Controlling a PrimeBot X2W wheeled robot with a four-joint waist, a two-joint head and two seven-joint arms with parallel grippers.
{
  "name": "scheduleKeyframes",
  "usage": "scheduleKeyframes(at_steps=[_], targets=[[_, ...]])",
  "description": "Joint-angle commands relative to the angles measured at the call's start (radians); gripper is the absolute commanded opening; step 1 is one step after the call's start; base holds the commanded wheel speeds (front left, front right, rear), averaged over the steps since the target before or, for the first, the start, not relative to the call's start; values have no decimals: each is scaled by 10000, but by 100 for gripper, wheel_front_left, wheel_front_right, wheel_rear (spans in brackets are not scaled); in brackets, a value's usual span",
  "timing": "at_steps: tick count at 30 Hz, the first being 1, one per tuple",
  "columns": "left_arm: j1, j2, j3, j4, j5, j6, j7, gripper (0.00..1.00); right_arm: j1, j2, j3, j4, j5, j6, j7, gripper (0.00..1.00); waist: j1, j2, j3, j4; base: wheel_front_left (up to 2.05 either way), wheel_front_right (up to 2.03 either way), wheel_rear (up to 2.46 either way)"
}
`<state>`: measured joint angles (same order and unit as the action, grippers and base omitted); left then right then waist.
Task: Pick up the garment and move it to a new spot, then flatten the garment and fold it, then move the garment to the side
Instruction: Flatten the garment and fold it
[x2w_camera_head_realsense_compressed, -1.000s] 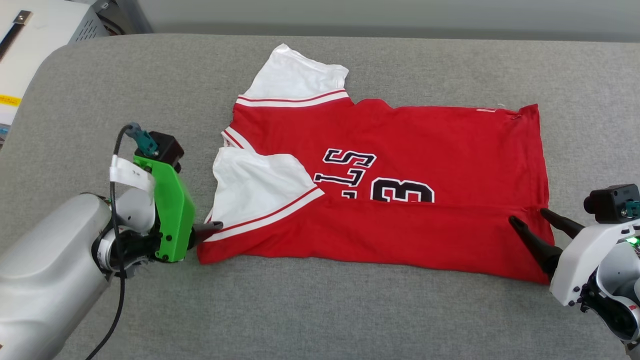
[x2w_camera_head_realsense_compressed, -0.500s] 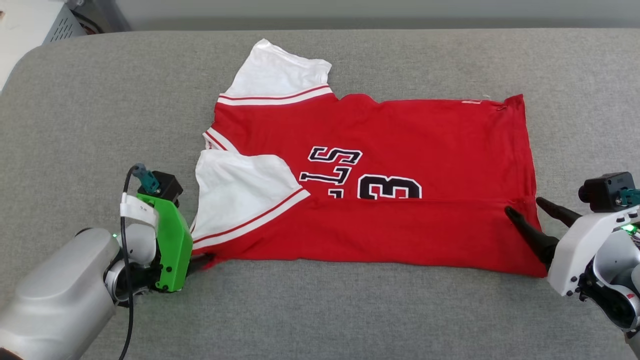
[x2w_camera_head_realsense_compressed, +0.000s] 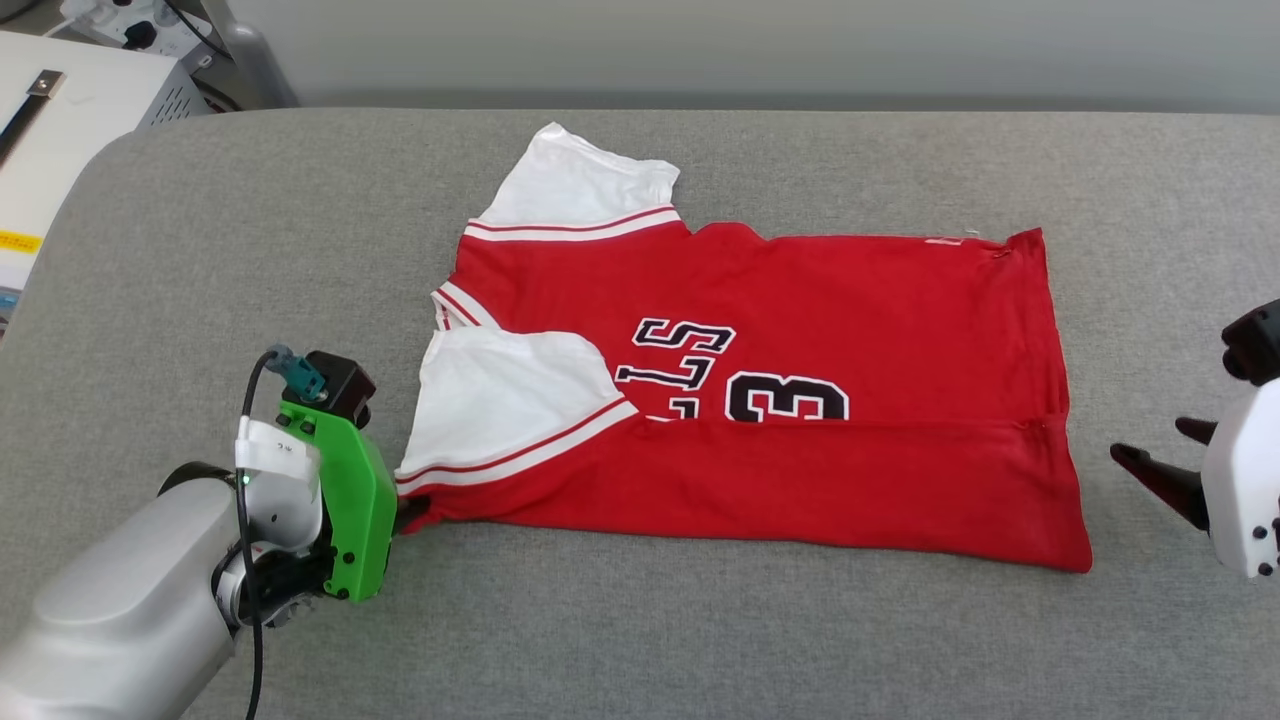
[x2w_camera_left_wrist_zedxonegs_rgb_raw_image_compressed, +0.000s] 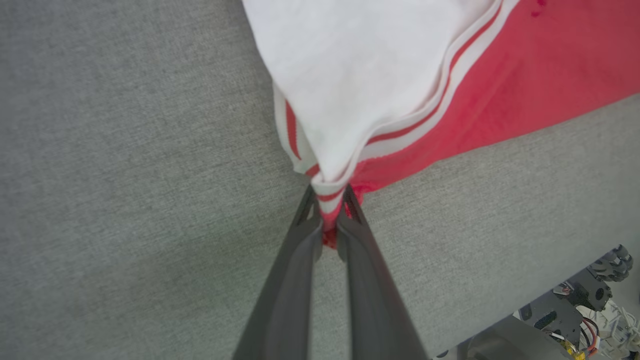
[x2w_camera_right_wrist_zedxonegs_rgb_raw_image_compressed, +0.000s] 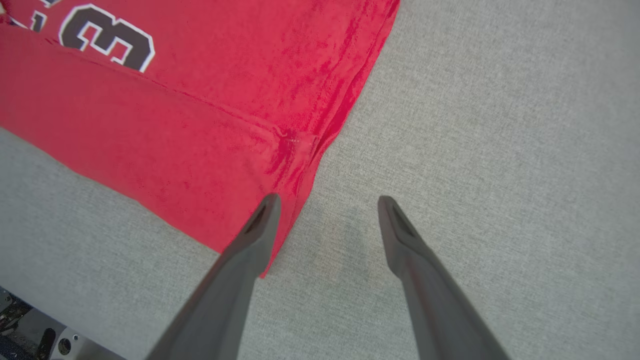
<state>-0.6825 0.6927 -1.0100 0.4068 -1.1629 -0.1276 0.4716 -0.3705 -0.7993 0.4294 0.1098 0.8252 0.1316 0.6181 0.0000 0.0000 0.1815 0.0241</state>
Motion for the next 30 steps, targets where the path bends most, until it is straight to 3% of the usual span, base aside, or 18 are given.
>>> scheduleKeyframes(at_steps=[1, 7, 13, 15, 16, 17, 22, 30], targets=[[115, 85, 9, -116, 3, -3, -51, 0, 32, -38, 158, -31, 8, -9, 345, 100, 0, 0, 81, 30, 0, 0, 0], [51, 150, -13, -541, 206, 176, -139, 0, 299, 623, 410, 666, -17, -9, 838, 100, 0, 0, 422, 137, 0, 0, 0], [116, 129, -66, -722, 320, 356, -228, 0, 466, 2043, 736, 2446, -108, -9, 307, 100, 0, 0, 669, 198, 0, 0, 0], [164, 109, -85, -719, 315, 374, -245, 0, 488, 2198, 966, 2680, -115, -9, 77, 100, 0, 0, 656, 205, 0, 0, 0], [204, 114, -90, -708, 304, 381, -263, 0, 475, 2245, 1028, 2744, -79, -9, -62, 42, 0, 0, 620, 182, 0, 0, 0], [267, 129, -87, -694, 276, 395, -290, 0, 439, 2288, 1066, 2768, 12, -9, -250, 0, 0, 0, 562, 142, 0, 0, 0], [578, 239, 54, -788, 47, 425, -559, 0, 230, 1907, 1178, 2565, 106, -9, -1037, 0, 0, 0, 141, 27, 0, 0, 0], [1325, 1113, 276, -2144, -296, 764, -796, 0, 1131, 790, 669, 976, 519, -9, -1666, 0, 0, 0, -589, 26, 0, 0, 0]])
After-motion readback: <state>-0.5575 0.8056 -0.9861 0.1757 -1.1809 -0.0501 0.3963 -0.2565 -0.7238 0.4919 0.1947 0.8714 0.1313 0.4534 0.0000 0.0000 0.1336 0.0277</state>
